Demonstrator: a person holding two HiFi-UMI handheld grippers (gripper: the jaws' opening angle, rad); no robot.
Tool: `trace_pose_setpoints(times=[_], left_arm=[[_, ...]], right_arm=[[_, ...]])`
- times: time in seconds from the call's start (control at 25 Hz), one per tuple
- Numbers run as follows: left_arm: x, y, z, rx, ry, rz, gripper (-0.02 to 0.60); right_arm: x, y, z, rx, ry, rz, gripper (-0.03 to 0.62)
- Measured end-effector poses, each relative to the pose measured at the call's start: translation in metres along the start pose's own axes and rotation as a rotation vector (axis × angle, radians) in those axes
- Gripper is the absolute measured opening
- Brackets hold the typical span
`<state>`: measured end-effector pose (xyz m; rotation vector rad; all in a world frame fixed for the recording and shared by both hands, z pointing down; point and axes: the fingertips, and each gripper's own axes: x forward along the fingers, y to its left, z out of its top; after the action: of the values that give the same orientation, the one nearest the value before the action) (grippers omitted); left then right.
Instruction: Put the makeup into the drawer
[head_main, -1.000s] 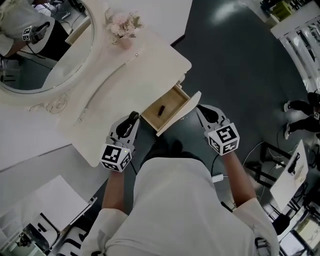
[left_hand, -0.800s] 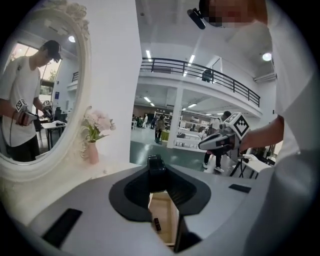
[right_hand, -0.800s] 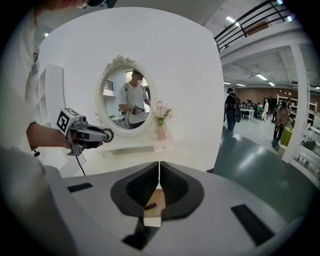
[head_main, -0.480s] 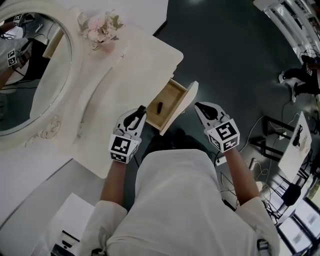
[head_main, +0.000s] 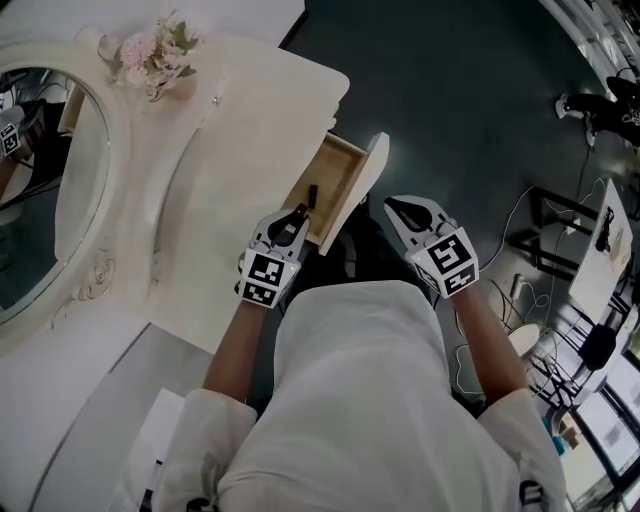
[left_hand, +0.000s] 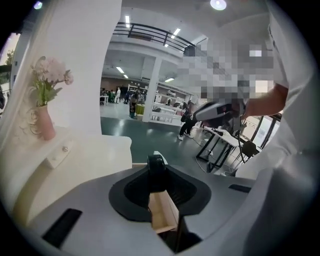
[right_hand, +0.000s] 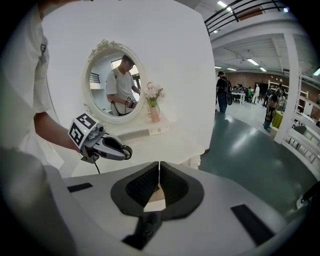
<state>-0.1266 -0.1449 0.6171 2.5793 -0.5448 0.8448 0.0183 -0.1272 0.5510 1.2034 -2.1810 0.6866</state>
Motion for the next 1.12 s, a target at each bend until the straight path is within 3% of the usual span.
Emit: trace_pose_setpoints(times=[0.2, 0.4, 0.64, 0.88, 1.12], left_arm=[[0.039, -0.009, -0.024, -0.057, 0.074, -0.017, 0.077], [0.078, -0.010, -0.056, -0.055, 0.251, 0.024, 0.077], [0.125, -0.007, -0.086, -0.091, 0.363, 0.035, 0.077], [0.169, 0.005, -0.108, -0.187, 0.416, 0.072, 0.077], [0.202, 0.012, -0.134, -0.239, 0.490, 0.082, 0.077]], right_arm=[[0.006, -0.010, -0.014, -0.001, 0.023, 0.023, 0.029], [0.014, -0.026, -0.026, 0.025, 0.037, 0.051, 0.029], [0.024, -0.043, -0.034, 0.051, 0.060, 0.093, 0.029], [0.034, -0.066, -0.049, 0.096, 0.080, 0.110, 0.029], [0.047, -0.071, -0.052, 0.073, 0.100, 0.157, 0.029]])
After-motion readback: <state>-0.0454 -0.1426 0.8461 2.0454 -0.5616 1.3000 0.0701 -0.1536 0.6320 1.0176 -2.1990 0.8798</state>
